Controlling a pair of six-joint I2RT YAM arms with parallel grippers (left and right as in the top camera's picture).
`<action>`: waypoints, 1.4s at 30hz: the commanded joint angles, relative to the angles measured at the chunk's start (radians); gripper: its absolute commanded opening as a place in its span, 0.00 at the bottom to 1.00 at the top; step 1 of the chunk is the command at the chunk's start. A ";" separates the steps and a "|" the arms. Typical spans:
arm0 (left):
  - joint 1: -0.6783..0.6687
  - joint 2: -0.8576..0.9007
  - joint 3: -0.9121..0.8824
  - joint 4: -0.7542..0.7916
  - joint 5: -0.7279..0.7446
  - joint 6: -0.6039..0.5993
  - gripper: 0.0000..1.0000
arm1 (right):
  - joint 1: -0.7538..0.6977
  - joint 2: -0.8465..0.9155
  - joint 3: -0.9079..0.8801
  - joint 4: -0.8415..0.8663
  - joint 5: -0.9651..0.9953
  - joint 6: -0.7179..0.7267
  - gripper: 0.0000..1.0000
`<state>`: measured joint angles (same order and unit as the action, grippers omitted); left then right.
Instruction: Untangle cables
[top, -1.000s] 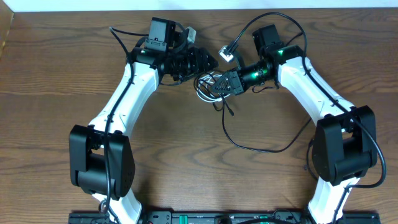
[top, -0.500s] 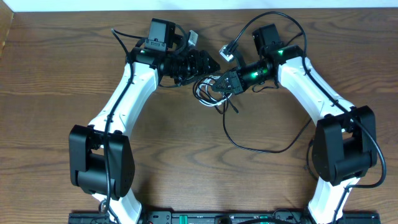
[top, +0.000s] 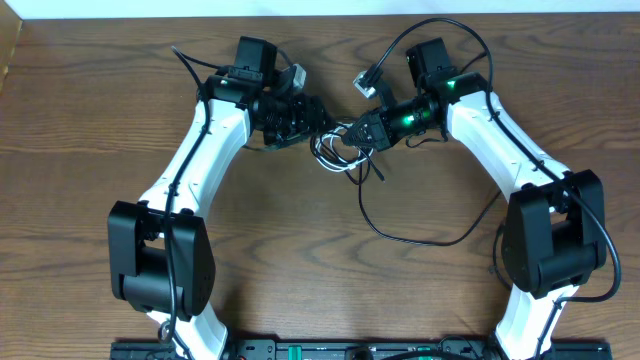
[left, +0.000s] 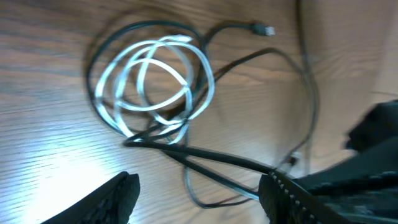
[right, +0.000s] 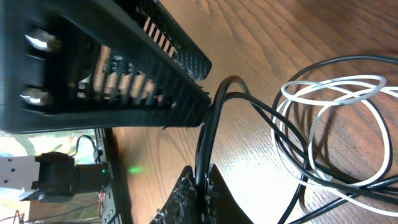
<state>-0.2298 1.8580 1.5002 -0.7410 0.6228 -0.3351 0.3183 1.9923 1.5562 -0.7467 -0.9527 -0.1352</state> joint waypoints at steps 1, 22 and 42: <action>0.003 0.013 0.009 -0.006 -0.083 0.081 0.66 | 0.009 -0.024 0.001 -0.001 -0.011 0.008 0.01; -0.014 0.018 0.009 -0.001 -0.060 0.326 0.66 | 0.010 -0.024 0.001 -0.005 -0.010 0.007 0.01; -0.032 0.052 0.009 0.081 0.073 0.428 0.67 | 0.011 -0.024 0.001 -0.005 -0.099 0.007 0.01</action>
<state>-0.2462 1.8645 1.5002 -0.6754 0.6800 0.0765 0.3183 1.9919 1.5562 -0.7506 -0.9668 -0.1352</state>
